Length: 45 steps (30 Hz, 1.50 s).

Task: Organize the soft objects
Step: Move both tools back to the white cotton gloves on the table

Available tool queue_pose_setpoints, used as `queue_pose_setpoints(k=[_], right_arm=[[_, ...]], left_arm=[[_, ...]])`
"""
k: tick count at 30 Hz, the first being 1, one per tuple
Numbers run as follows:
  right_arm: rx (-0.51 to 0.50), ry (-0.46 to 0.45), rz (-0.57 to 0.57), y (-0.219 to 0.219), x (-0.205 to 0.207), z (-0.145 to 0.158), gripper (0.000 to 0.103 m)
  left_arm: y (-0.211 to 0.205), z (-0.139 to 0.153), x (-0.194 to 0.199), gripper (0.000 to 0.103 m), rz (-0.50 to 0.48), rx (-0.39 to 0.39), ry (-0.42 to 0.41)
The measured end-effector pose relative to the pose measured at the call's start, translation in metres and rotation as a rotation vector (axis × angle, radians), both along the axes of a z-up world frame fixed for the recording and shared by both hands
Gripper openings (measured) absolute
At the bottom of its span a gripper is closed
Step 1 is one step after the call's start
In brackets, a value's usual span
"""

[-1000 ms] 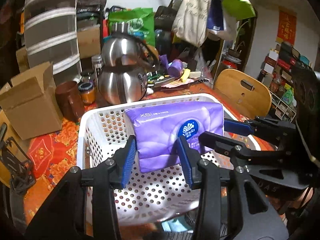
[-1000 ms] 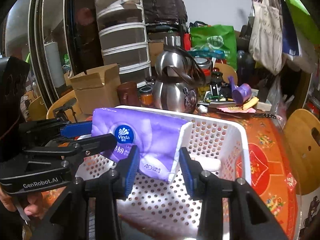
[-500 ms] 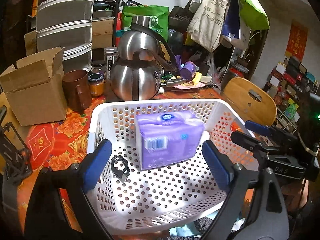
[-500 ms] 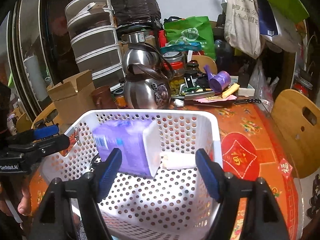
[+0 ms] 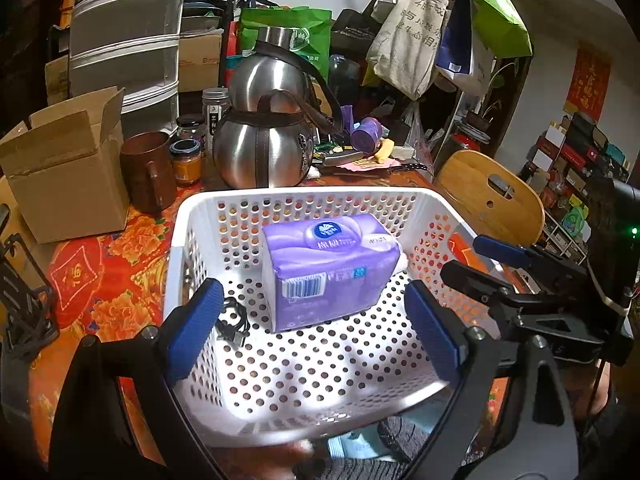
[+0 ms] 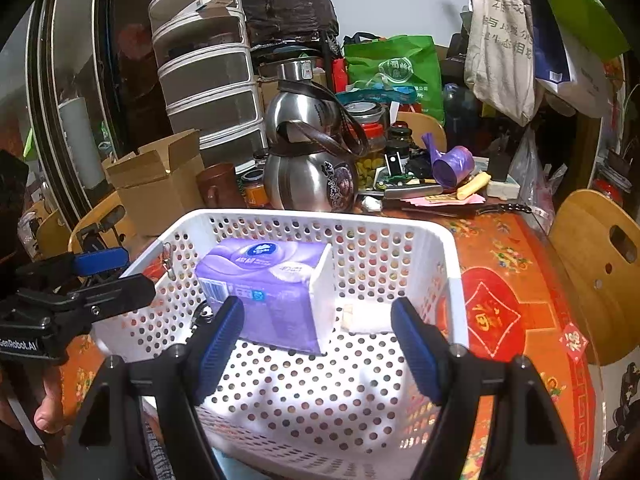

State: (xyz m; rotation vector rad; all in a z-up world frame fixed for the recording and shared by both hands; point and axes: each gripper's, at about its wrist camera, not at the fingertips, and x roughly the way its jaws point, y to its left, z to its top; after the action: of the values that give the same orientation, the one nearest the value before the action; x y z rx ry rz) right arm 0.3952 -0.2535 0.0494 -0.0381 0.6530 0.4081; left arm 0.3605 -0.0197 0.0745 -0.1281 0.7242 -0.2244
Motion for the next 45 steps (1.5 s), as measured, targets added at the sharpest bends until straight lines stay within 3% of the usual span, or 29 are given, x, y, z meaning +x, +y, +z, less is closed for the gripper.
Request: queue_pose_setpoints(k=[6, 13, 21, 27, 30, 37, 42, 45], right_arm=[[0.012, -0.033, -0.015, -0.006, -0.031, 0.005, 0.076], [-0.016, -0.107, 0.000, -0.010, -0.111, -0.001, 0.076], [0.043, -0.069, 0.016, -0.021, -0.201, -0.050, 0.077], [0.058, -0.050, 0.021, -0.021, -0.243, -0.082, 0.077], [0.106, -0.058, 0.022, -0.017, -0.263, -0.085, 0.077], [0.112, -0.099, 0.098, 0.040, -0.283, -0.087, 0.077], [0.072, -0.097, 0.167, 0.087, -0.280, -0.091, 0.055], [0.046, -0.090, 0.191, 0.107, -0.275, -0.093, 0.041]], left_arm=[[0.006, 0.008, -0.040, 0.090, 0.001, -0.015, -0.015], [0.015, 0.004, -0.119, 0.090, 0.009, -0.010, -0.021], [0.036, -0.032, -0.209, 0.090, 0.031, -0.024, -0.017], [0.049, -0.057, -0.257, 0.090, 0.062, -0.010, -0.046], [0.059, -0.066, -0.276, 0.090, 0.082, -0.027, -0.062], [0.085, -0.089, -0.297, 0.090, 0.135, 0.003, -0.078], [0.102, -0.103, -0.296, 0.089, 0.143, -0.013, -0.071], [0.105, -0.107, -0.290, 0.080, 0.132, -0.024, -0.066]])
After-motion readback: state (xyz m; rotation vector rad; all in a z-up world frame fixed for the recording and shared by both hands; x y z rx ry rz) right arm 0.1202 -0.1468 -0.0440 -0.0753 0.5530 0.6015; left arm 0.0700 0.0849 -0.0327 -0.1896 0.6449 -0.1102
